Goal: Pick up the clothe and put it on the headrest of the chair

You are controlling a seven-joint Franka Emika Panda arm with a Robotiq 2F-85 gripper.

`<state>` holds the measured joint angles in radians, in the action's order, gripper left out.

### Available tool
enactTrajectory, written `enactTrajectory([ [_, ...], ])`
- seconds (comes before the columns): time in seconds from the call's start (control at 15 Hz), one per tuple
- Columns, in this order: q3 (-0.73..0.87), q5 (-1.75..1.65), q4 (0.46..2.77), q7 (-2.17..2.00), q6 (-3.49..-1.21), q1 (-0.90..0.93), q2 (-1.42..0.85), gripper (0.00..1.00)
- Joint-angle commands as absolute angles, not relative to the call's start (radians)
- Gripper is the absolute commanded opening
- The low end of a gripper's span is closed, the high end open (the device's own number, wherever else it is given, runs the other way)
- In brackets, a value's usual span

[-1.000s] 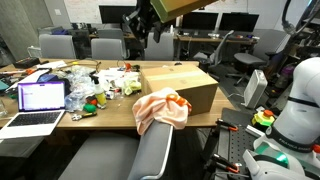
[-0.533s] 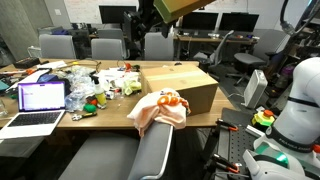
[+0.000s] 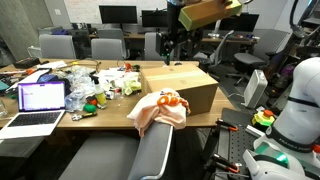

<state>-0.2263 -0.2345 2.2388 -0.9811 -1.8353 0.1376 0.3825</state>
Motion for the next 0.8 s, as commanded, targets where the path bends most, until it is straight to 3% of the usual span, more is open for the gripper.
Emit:
enactTrajectory([
  [0.0,-0.159,-0.116,2.424,-0.951,-1.911,0.11,0.542,1.0],
  [0.47,-0.091,0.025,2.669,-0.898,-2.06,0.039,0.71,1.0],
  [0.73,-0.122,0.025,2.672,-0.893,-2.054,0.0,0.69,1.0],
])
